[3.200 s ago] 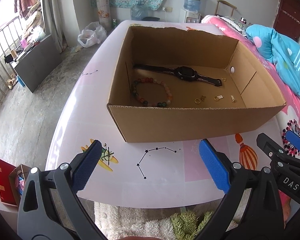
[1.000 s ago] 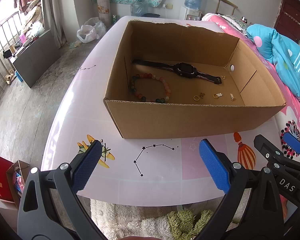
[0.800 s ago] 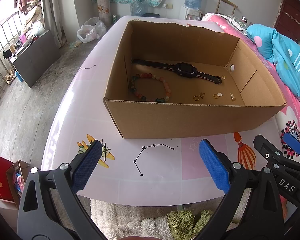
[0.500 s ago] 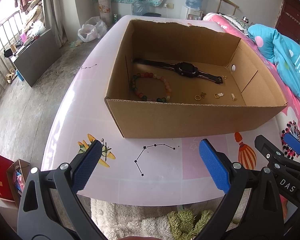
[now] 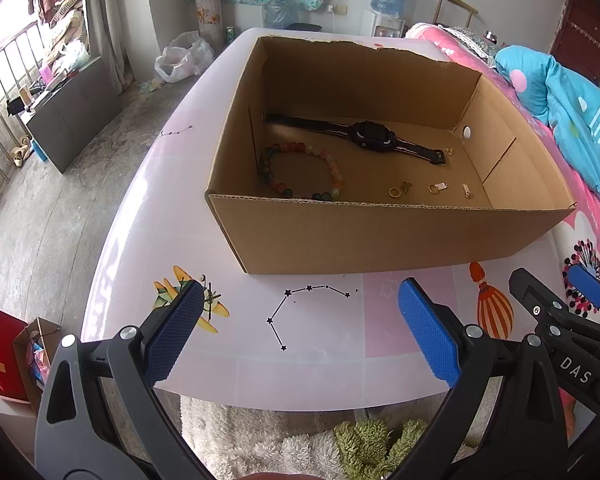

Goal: Organize jewelry

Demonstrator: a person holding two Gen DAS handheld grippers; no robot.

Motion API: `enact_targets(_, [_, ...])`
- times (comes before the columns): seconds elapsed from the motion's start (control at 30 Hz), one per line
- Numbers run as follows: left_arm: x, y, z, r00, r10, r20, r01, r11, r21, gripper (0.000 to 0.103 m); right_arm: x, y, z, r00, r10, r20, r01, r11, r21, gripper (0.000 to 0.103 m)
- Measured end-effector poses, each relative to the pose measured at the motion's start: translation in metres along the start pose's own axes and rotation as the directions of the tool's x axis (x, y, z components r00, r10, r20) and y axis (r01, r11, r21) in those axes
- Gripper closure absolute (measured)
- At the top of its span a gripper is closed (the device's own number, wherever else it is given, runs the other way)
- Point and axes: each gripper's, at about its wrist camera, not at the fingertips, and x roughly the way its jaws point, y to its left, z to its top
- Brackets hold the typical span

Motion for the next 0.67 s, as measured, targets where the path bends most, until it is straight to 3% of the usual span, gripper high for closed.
enact_targets(0.67, [0.0006, -0.0017, -0.0008, 1.0, -0.001, -0.007, 0.001, 1.0, 0.002, 0.009, 0.0021, -0.0011, 0.0002, 1.0, -0.001, -0.003, 0.001, 1.0, 0.0, 0.007])
